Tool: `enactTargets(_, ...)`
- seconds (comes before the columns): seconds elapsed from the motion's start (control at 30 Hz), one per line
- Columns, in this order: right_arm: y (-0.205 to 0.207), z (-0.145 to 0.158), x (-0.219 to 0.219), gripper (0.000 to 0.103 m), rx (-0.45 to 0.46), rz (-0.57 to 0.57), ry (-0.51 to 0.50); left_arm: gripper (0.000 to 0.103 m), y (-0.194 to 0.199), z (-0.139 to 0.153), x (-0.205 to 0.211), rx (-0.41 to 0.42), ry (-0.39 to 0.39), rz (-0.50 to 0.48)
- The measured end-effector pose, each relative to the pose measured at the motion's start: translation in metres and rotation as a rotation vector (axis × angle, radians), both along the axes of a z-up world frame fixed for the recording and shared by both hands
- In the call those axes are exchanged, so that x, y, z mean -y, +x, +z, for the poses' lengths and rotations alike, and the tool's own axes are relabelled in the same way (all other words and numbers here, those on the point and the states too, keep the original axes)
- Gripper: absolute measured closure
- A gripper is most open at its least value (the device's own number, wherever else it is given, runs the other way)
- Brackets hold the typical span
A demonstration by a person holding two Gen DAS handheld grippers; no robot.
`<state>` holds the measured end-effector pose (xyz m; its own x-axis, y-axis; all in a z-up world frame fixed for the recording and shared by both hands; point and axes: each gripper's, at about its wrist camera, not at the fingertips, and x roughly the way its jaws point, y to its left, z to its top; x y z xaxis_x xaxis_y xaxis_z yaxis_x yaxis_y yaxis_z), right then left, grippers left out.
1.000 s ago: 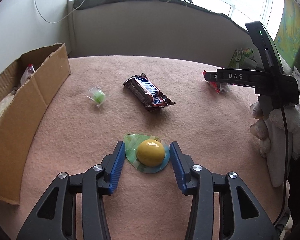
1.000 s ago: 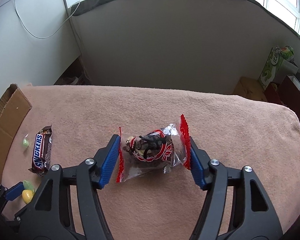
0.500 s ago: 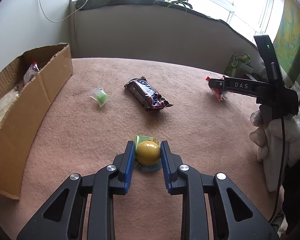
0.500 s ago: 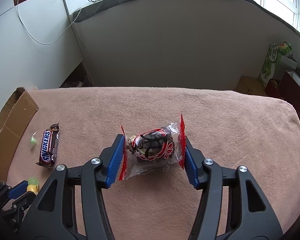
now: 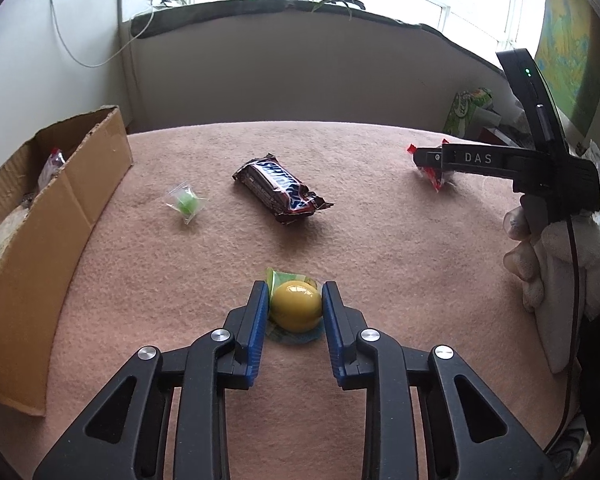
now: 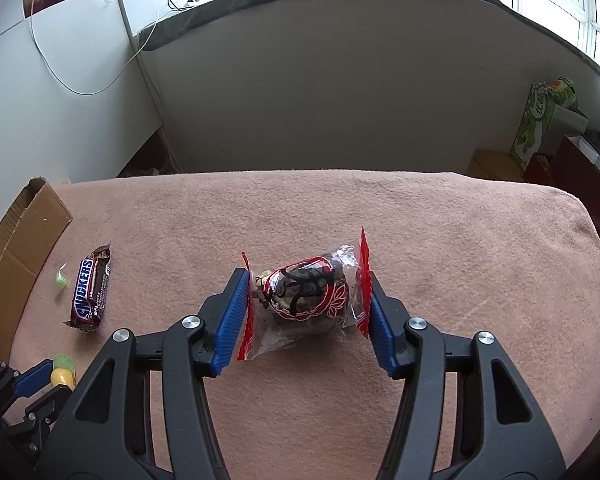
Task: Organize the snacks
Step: 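Lift both held candies and carry them over the cardboard box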
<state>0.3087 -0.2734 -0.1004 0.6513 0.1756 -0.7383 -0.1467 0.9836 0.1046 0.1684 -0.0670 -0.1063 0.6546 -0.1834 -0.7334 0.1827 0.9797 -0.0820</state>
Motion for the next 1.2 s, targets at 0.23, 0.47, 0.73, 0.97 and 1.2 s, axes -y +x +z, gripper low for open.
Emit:
enactTargets(0.23,0.0,0.0,-0.007,0.045,0.004,0.001,-0.021,0.078,0.001,0.0,-0.008,-0.008,-0.061,-0.028)
enactTargets(0.47,-0.003,0.003,-0.006,0.046,0.015,-0.011,-0.026,0.078,-0.009,0.006,0.008,0.034,-0.019,-0.073)
enactTargets(0.73,-0.021,0.025,-0.005,0.046,0.05,-0.003,0.003,0.078,-0.016,0.03,-0.028,0.08,-0.1,-0.013)
enactTargets(0.97,-0.033,0.063,-0.039,0.046,0.118,0.07,0.026,0.078,-0.02,0.065,-0.061,0.176,-0.146,0.042)
enactTargets(1.2,-0.045,0.1,-0.1,0.046,0.19,0.193,0.05,0.078,-0.015,0.095,-0.105,0.257,-0.13,0.132)
